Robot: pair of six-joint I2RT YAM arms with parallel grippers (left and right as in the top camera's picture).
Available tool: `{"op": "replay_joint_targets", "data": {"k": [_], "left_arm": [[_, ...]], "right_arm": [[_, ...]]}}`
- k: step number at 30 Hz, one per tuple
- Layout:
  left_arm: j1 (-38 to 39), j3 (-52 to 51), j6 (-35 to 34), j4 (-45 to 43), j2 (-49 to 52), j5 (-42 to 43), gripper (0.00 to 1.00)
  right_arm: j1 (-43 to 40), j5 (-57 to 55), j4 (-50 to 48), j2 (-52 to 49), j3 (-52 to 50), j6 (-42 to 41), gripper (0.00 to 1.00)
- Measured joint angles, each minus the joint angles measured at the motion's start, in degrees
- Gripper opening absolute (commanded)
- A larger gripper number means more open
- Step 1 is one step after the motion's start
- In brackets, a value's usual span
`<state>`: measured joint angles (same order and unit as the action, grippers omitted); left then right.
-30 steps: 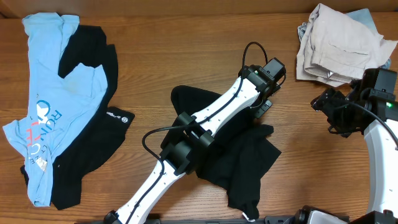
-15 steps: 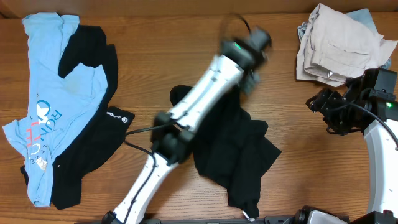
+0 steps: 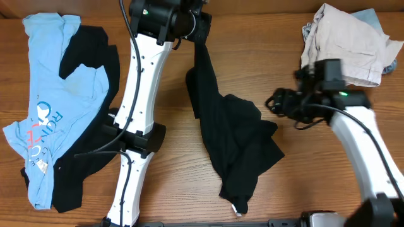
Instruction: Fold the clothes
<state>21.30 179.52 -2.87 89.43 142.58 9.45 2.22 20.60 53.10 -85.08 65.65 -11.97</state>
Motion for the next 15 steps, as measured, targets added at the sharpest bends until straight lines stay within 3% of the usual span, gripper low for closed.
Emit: {"op": "replay_joint_targets", "data": {"k": [8, 15], "left_arm": [[-1.0, 0.0, 0.0, 1.4, 0.0, 1.1, 0.04], [-3.5, 0.0, 0.0, 2.4, 0.0, 1.2, 0.04]], "right_arm": [[4.8, -5.3, 2.2, -11.4, 0.0, -3.0, 0.73], [4.8, -9.9, 1.5, -13.3, -2.4, -7.1, 0.73]]}}
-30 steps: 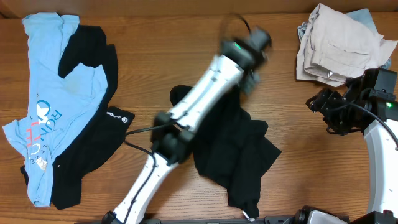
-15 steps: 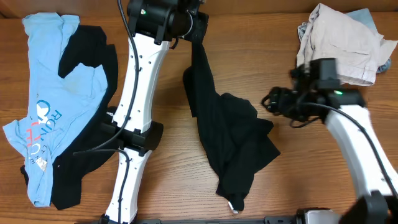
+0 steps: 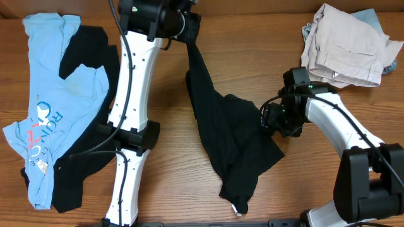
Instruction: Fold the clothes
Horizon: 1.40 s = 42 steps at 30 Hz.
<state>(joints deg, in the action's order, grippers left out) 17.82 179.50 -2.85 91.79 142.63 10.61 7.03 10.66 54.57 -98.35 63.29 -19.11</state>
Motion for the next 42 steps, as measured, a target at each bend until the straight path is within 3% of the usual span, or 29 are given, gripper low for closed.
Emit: {"op": "replay_joint_targets", "data": {"k": [3, 7, 10, 12, 13, 19, 24, 31, 42], "left_arm": [[-0.7, 0.0, 0.0, 0.0, 0.0, 0.1, 0.04], [-1.4, 0.0, 0.0, 0.4, 0.0, 0.2, 0.06], [-1.4, 0.0, 0.0, 0.4, 0.0, 0.2, 0.06], [-1.4, 0.0, 0.0, 0.4, 0.0, 0.2, 0.04], [-1.4, 0.0, 0.2, 0.4, 0.0, 0.2, 0.04], [-2.2, 0.0, 0.2, 0.4, 0.0, 0.4, 0.04], [-5.4, -0.1, 0.3, 0.3, -1.2, 0.4, 0.04], [-14.4, -0.3, 0.3, -0.5, -11.0, 0.5, 0.04], [-22.2, 0.0, 0.3, -0.9, -27.8, 0.6, 0.04]], "right_arm": [[0.0, -0.6, -3.6, 0.0, -3.3, -0.7, 0.71], [0.0, -0.5, -8.7, -0.1, -6.9, -1.4, 0.6], [0.0, -0.4, -11.5, -0.1, -7.8, -1.7, 0.37], [0.0, -0.3, -13.0, -0.1, -7.9, -1.8, 0.11], [0.0, -0.2, -13.5, -0.1, -7.9, -1.7, 0.04], [0.0, 1.1, -14.9, -0.1, -7.8, -1.8, 0.04], [-1.1, 5.0, -7.5, -0.1, -1.5, 1.5, 0.04], [-7.5, 11.9, 12.8, 0.8, 29.3, 10.7, 0.04], [-16.5, 14.1, 33.6, 3.5, 73.5, 16.6, 0.04]]}}
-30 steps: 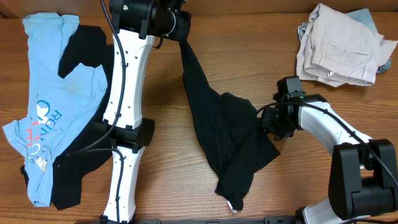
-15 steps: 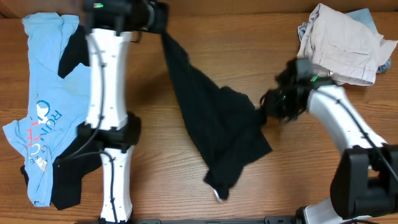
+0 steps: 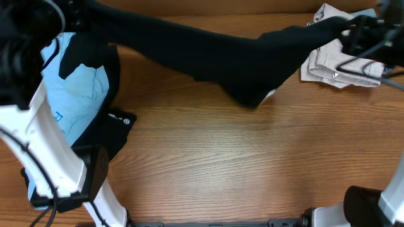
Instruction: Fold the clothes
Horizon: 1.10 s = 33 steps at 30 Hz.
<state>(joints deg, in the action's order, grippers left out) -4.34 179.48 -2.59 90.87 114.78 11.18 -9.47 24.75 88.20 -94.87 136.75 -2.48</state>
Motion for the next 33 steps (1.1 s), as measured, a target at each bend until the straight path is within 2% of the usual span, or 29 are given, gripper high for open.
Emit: {"op": "replay_joint_targets", "data": {"k": [7, 13, 27, 33], "left_arm": [[-0.3, 0.0, 0.0, 1.4, -5.3, 0.0, 0.04], [-0.3, 0.0, 0.2, 5.8, -8.6, -1.4, 0.04], [-0.3, 0.0, 0.2, 6.2, -9.0, -2.4, 0.04], [-0.3, 0.0, 0.1, 2.7, -9.2, -2.3, 0.04]], "right_arm": [[-1.2, 0.4, 8.4, 1.6, 11.4, 0.8, 0.04], [-1.2, 0.3, 9.0, 3.8, 11.7, 0.9, 0.04], [-1.3, -2.8, 9.1, 17.4, 12.3, 0.8, 0.04], [-1.2, -3.7, 2.6, 16.1, 12.9, 1.9, 0.04]]}}
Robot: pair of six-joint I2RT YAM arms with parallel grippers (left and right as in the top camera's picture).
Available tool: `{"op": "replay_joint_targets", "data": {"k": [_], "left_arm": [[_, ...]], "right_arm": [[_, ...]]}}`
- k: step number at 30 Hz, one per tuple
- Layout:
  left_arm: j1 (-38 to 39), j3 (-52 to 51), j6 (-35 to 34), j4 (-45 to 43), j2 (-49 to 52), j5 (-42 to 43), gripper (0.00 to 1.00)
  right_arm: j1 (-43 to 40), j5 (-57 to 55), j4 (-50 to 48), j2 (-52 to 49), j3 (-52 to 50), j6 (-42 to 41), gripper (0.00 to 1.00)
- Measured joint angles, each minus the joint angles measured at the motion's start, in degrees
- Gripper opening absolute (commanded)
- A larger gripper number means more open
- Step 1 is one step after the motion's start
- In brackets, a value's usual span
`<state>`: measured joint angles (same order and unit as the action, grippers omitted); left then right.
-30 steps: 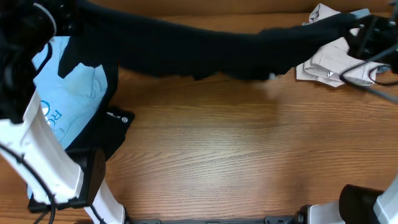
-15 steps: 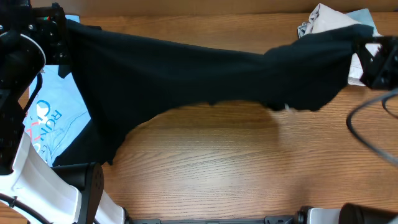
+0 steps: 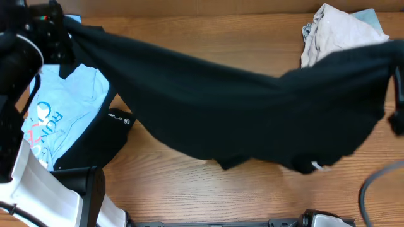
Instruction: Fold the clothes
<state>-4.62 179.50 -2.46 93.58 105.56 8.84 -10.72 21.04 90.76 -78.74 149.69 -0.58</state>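
Observation:
A black garment (image 3: pixel 240 107) hangs spread out in the air across nearly the whole overhead view, from the far left to the right edge. Its lower hem, with a small white tag (image 3: pixel 314 166), hangs over the wooden table (image 3: pixel 208 195). My left gripper (image 3: pixel 65 28) is raised at the upper left, shut on the garment's left end. My right gripper (image 3: pixel 398 75) is at the right edge, mostly hidden by the cloth whose right end it holds up.
A light blue printed T-shirt (image 3: pixel 57 107) lies at the left on another black garment with a small logo (image 3: pixel 117 123). A beige and grey pile of clothes (image 3: pixel 334 28) sits at the back right. The left arm's white base (image 3: pixel 44 189) fills the lower left.
The garment was a narrow band stretched along the back of the table. It now hangs lower and wider, its hem reaching the table's front half. The right gripper has moved down the right edge.
The left gripper held the black garment's top near the back centre while the rest lay crumpled on the table. The right gripper then reached its right side. Both arms later held it stretched and raised, and it is now spread wide between them.

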Motion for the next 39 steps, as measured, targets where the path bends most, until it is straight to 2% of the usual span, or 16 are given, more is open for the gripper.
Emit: {"op": "replay_joint_targets", "data": {"k": [5, 13, 17, 20, 26, 31, 36, 39], "left_arm": [[0.0, 0.2, -0.5, -8.4, 4.1, 1.7, 0.04], [0.0, -0.4, -4.8, -29.0, 16.7, 6.4, 0.04], [0.0, -1.0, -6.6, -35.8, 18.6, 7.8, 0.04], [0.0, -1.0, -7.1, -39.4, 18.0, 8.2, 0.04], [0.0, -0.9, -6.8, -36.7, 15.0, 8.6, 0.04], [0.0, -0.7, -4.3, -27.3, 13.9, 8.6, 0.04], [0.0, -3.6, -2.4, -16.5, 13.9, 8.6, 0.04], [0.0, -6.6, -1.7, -12.2, 14.4, 8.6, 0.04]], "right_arm": [[0.0, 0.1, -9.2, -9.1, 0.2, 0.6, 0.04], [0.0, 1.5, -28.1, -26.5, -1.3, 0.6, 0.04], [0.0, 2.2, -35.5, -28.3, -1.7, 0.5, 0.04], [0.0, 2.5, -37.3, -27.0, -0.3, 0.9, 0.04], [-0.1, 2.7, -34.2, -23.3, 4.5, 2.4, 0.04], [-0.1, 2.8, -23.0, -21.0, 5.4, 5.1, 0.04], [-0.1, 2.7, -10.8, -22.8, 1.7, 7.1, 0.04], [-0.1, 2.6, -7.4, -24.5, -4.0, 7.5, 0.04]]}}
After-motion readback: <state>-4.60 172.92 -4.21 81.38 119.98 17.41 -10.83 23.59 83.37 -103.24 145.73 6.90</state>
